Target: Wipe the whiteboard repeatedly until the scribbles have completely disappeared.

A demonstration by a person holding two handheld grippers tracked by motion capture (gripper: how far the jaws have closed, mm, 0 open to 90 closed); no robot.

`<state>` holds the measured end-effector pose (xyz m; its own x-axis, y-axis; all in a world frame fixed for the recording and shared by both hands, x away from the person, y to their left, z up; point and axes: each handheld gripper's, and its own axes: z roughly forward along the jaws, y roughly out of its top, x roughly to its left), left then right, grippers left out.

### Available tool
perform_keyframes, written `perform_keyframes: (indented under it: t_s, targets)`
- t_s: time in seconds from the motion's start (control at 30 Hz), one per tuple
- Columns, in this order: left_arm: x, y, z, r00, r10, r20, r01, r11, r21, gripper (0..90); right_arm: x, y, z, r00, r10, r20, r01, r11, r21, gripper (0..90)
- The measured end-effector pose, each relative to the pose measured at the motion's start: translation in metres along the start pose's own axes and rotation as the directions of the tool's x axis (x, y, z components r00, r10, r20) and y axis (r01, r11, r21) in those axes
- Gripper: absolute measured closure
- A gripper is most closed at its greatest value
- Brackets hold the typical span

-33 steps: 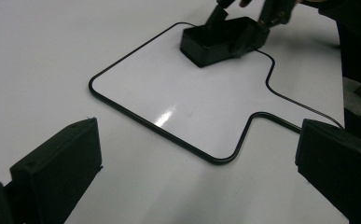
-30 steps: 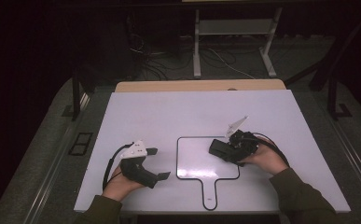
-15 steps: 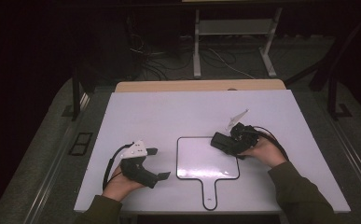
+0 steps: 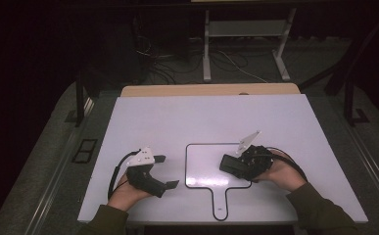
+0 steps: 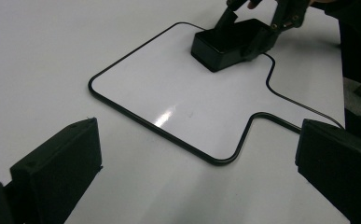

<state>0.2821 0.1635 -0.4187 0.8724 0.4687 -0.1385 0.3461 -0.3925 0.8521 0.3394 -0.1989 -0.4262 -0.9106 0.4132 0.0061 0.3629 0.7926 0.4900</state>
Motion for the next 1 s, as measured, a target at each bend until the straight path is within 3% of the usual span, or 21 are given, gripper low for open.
perform_keyframes:
  t_s: [0.4,0.57,0.87,1.0]
  targets:
    - [0.0,0.0,0.001,1.0,0.0,-0.001,0.0,1.0,0.005,0.0,-0.041,0.008,0.006,0.9941,0.097,0.049,-0.096,0.995,-0.023,38.9]
    - [0.001,0.0,0.0,1.0,0.0,0.0,0.0,1.0,0.002,0.0,-0.033,0.008,0.005,0.9962,0.071,0.05,-0.071,0.997,-0.004,38.9]
    - [-0.001,0.0,-0.001,1.0,0.005,-0.001,-0.005,1.0,0.0,0.0,0.0,0.005,0.002,0.9999,-0.012,0.011,0.011,1.0,0.022,38.9]
    - [0.0,0.0,-0.001,1.0,0.002,-0.002,-0.002,1.0,-0.002,0.0,0.002,0.005,-0.002,0.9997,0.005,0.026,-0.005,1.0,0.011,38.9]
